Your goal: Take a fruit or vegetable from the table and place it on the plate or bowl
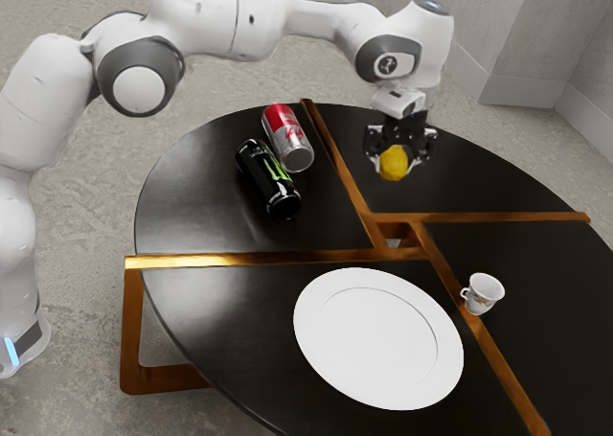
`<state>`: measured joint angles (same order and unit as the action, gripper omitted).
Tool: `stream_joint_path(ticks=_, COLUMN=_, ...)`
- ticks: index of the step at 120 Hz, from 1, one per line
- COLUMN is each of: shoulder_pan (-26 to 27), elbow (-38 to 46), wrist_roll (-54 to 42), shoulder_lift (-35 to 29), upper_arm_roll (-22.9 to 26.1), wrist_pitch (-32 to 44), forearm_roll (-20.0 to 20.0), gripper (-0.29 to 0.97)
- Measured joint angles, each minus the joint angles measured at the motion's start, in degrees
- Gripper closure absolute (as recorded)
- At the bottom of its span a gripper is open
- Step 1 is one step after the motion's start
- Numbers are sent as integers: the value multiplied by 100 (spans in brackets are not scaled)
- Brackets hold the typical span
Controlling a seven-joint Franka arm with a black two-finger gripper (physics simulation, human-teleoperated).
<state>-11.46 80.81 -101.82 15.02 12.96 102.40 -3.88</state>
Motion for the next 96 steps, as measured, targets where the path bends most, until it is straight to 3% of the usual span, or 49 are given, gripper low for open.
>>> stream_joint_path(ticks=8, shoulder_pan=-4, elbow=880, wrist_roll=224, shoulder_lift=-879, upper_arm_roll=455, wrist_pitch=36, forearm_roll=10, gripper=33)
stream_joint_path(ticks=15, shoulder_pan=76, elbow=1238, wrist_roll=433, shoulder_lift=-1219, upper_arm_roll=859, wrist_pitch=52, forearm_roll=19, gripper=33)
stream_joint_path(ticks=25, shoulder_pan=418, elbow=1390, wrist_roll=715, shoulder_lift=-1314, upper_arm_roll=1186, wrist_pitch=74, forearm_roll=28, gripper=33)
stream_joint_path(ticks=46, shoulder_pan=940, elbow=1421, wrist_roll=1210, shoulder_lift=-1284, upper_arm_roll=1373, wrist_pitch=124, forearm_roll=33, gripper=33)
stream_joint_path(ticks=80, shoulder_pan=-215, elbow=1414, wrist_roll=1798, shoulder_lift=-1260, upper_arm_roll=1604, wrist_pitch=174, forearm_roll=15, gripper=33)
stream_joint_path(ticks=96, shoulder_pan=-297, elbow=1414, wrist_roll=2003, shoulder_lift=-1257, upper_arm_roll=1638, wrist_pitch=184, forearm_roll=-4, gripper=33)
